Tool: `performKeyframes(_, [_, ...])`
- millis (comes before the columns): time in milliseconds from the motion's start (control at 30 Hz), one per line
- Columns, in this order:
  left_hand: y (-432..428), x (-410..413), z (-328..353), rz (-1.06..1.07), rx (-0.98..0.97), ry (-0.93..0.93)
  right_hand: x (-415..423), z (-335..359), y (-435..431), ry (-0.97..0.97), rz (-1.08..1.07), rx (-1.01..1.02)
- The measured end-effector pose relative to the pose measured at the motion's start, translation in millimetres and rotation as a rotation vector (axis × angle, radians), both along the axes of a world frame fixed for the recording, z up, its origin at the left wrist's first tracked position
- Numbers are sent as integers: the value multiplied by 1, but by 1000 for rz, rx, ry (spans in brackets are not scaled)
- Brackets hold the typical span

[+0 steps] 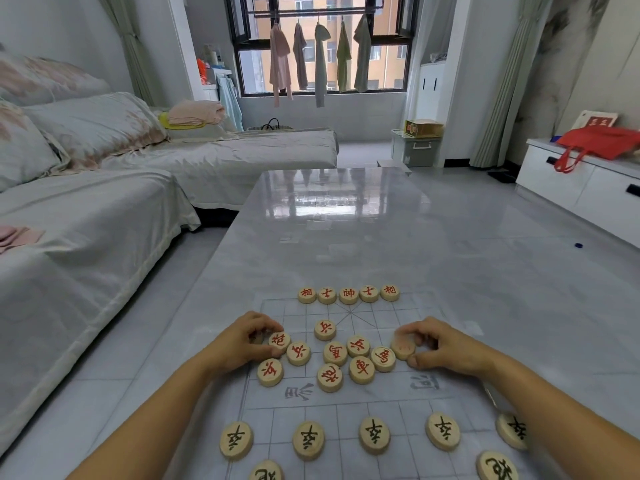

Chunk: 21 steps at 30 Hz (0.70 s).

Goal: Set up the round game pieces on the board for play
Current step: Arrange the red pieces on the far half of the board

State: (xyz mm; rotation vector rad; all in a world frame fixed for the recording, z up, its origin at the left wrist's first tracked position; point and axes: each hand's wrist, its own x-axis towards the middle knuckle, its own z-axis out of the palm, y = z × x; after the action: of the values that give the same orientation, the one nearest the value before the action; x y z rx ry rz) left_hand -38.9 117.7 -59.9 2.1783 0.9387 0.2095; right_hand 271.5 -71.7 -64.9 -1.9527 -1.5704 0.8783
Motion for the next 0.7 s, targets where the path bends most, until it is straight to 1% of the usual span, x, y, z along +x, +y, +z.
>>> performKeyframes(67, [-3, -7, 3, -30, -18, 44, -1, 0, 0, -4, -9, 3])
performKeyframes(133, [-8, -17, -2, -24, -47, -2, -3, 1, 1, -22, -14, 16])
performKeyframes(200, [-15, -24, -10, 59, -56, -139, -4, 1, 2, -31, -8, 13])
performKeyframes(300, [-22, -27, -20, 340, -88, -420, -5, 3, 1, -91, 2, -17])
performKeyframes(367, [-22, -27, -21, 424, -140, -498, -8, 3, 0, -174, -6, 4])
performKeyframes(467, [-21, -27, -21, 429, -161, -516, -19, 3, 0, -393, 10, 88])
performKeyframes(567, [-21, -26, -22, 428, -149, -518, -32, 1, 2, -540, 48, 131])
performKeyframes(633, [-21, -25, -23, 432, -153, -529, -36, 2, 2, -591, 61, 149])
performKeyframes(700, [-20, -26, -24, 433, -146, -524, -36, 4, 0, -545, 69, 176])
